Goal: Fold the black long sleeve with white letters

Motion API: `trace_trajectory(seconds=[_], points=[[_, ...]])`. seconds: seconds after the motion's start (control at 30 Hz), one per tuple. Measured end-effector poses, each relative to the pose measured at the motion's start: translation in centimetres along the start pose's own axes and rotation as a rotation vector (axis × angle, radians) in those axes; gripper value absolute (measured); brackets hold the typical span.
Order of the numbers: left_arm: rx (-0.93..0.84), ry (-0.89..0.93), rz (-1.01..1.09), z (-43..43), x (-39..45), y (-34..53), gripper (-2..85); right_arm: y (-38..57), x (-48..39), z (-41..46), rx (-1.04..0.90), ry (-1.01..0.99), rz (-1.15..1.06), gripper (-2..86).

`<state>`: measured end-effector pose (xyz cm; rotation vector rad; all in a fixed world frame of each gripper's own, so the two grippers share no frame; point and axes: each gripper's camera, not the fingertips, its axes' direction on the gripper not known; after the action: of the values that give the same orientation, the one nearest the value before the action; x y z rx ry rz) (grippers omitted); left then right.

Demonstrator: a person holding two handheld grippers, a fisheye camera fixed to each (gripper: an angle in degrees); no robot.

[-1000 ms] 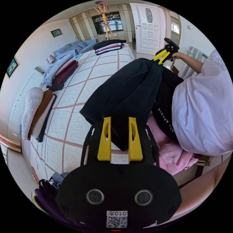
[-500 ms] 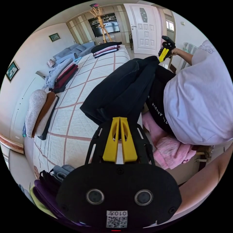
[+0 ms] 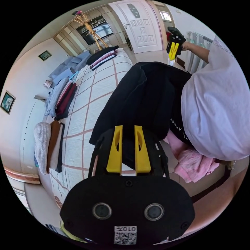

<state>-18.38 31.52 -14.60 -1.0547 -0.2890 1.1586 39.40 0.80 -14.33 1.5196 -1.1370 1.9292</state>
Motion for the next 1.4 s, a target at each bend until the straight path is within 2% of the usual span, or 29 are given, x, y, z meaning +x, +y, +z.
trace_trajectory(seconds=[0.1,0.2,0.27,0.37,0.5,0.63,0.8,0.9,1.07,1.13,1.23,1.3,1.37,1.4], points=[[-0.077,-0.036,-0.055,1.2,-0.3,-0.4,8.1,-0.7,1.4,0.0,0.09,0.121,0.141,7.7],[-0.137,-0.11,-0.243,1.6,-1.6,0.5,9.6,-1.4,2.3,0.5,0.14,0.177,0.245,10.0],[-0.069,-0.017,-0.414,1.2,-2.9,1.3,9.8,-2.1,2.5,1.2,0.138,0.187,0.273,10.4],[-0.047,0.046,-0.506,2.1,-3.1,1.4,8.7,-3.8,2.5,3.3,0.077,0.183,0.283,9.8],[-0.221,-0.033,-0.46,5.0,-1.9,1.0,5.6,-4.8,2.7,5.8,-0.077,0.264,0.302,3.8],[-0.15,-0.115,-0.436,3.2,-0.5,2.9,1.6,-3.4,1.9,3.9,0.009,0.265,0.29,2.2],[0.007,-0.109,-0.35,1.0,1.7,7.2,0.5,0.0,-1.1,1.8,0.114,0.219,0.134,1.9],[0.01,-0.039,-0.314,1.7,2.4,9.5,0.9,1.4,-1.5,3.1,0.02,0.166,0.095,2.3],[-0.108,0.051,-0.309,4.7,2.2,12.1,4.2,2.5,-0.3,4.0,-0.121,0.069,0.142,4.1],[-0.048,0.178,-0.34,4.8,1.2,13.3,5.4,3.0,0.7,2.7,-0.058,0.049,0.18,4.2],[0.166,0.44,-0.369,4.3,-1.2,16.1,7.0,4.5,3.5,0.2,0.119,0.084,0.318,4.9],[0.24,0.379,-0.532,4.3,-3.7,18.3,7.7,5.2,6.7,-0.4,0.15,0.168,0.491,6.8],[0.178,0.204,-0.847,5.8,-7.6,21.0,8.6,5.2,9.4,0.2,0.112,0.171,0.606,8.4],[0.172,0.182,-0.905,6.3,-8.4,21.6,8.7,5.0,11.1,0.8,0.089,0.143,0.655,9.2]])
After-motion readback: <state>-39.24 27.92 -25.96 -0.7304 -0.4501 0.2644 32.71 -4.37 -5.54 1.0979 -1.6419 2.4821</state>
